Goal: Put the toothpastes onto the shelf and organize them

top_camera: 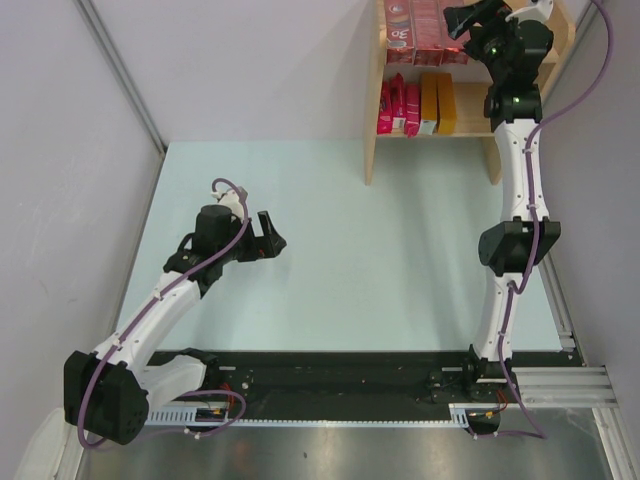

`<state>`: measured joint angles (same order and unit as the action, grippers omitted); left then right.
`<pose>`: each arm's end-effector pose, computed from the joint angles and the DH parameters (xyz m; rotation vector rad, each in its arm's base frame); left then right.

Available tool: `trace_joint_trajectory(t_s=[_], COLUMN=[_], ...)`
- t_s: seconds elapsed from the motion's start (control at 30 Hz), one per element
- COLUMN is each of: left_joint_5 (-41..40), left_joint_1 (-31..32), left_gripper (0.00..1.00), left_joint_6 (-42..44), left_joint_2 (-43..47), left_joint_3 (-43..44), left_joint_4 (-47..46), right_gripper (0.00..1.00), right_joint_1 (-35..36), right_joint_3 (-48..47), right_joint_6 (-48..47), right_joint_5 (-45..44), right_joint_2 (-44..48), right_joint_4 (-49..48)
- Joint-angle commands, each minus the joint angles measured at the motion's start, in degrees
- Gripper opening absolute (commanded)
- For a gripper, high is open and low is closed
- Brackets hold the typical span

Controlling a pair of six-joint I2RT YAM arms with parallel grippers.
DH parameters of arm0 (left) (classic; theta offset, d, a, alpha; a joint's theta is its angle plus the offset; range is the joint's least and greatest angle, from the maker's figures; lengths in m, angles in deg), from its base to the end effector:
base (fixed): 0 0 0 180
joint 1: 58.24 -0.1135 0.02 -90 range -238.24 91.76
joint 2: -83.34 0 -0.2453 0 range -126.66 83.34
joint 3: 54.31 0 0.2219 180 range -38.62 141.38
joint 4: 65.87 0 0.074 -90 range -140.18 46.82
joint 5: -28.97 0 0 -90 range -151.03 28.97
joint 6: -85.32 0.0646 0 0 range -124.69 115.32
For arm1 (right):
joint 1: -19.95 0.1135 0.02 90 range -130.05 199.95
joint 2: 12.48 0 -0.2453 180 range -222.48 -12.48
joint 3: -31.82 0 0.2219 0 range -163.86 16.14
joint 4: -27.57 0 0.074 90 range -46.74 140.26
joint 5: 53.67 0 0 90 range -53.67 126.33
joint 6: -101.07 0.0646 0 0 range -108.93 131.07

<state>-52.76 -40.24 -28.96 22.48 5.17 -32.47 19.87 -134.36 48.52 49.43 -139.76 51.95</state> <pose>0.2213 -0.0817 0.2437 -0.0379 2.2287 -0.5703 0.4738 0.0140 0.4824 0.2434 1.3359 0.7020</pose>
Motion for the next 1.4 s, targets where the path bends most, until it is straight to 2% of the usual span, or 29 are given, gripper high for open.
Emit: trace_joint_trajectory(t_s=[0.0, 0.37, 0.67, 0.83, 0.93, 1.17, 1.37], left_joint_5=[0.43, 1.48, 4.03, 4.29, 4.91, 5.61, 6.84], left_joint_1=[0.37, 0.37, 0.37, 0.46, 0.46, 0.46, 0.55], left_gripper=[1.0, 1.0, 1.0, 1.0, 1.0, 1.0, 1.0], left_joint_6=[1.16, 1.24, 1.6, 1.6, 1.51, 0.72, -0.16], left_joint_2=[0.74, 3.03, 7.16, 8.48, 9.53, 12.43, 14.36], left_joint_3=[-0.55, -0.11, 0.24, 1.03, 1.12, 0.95, -1.25], left_joint_4=[-1.54, -1.28, -0.05, 1.53, 1.71, 1.18, -1.98], right_gripper=[0.98, 1.0, 1.0, 1.0, 1.0, 1.0, 1.0], right_joint_1=[0.43, -2.82, -0.8, -0.19, 0.07, 7.1, 8.6], right_joint_3=[2.57, 13.73, 42.19, 59.83, 66.97, 76.48, 88.26], right_joint_6=[-0.27, -4.93, -8.8, -8.89, -9.24, -13.45, -15.48], right_joint_5=[1.58, -0.44, -5.8, -7.65, -8.0, -10.63, -12.04], right_joint_2=[1.51, 14.42, 40.34, 56.49, 64.23, 76.28, 85.52], right_joint_4=[3.61, 5.29, -3.13, -3.86, -0.79, 13.51, 19.94])
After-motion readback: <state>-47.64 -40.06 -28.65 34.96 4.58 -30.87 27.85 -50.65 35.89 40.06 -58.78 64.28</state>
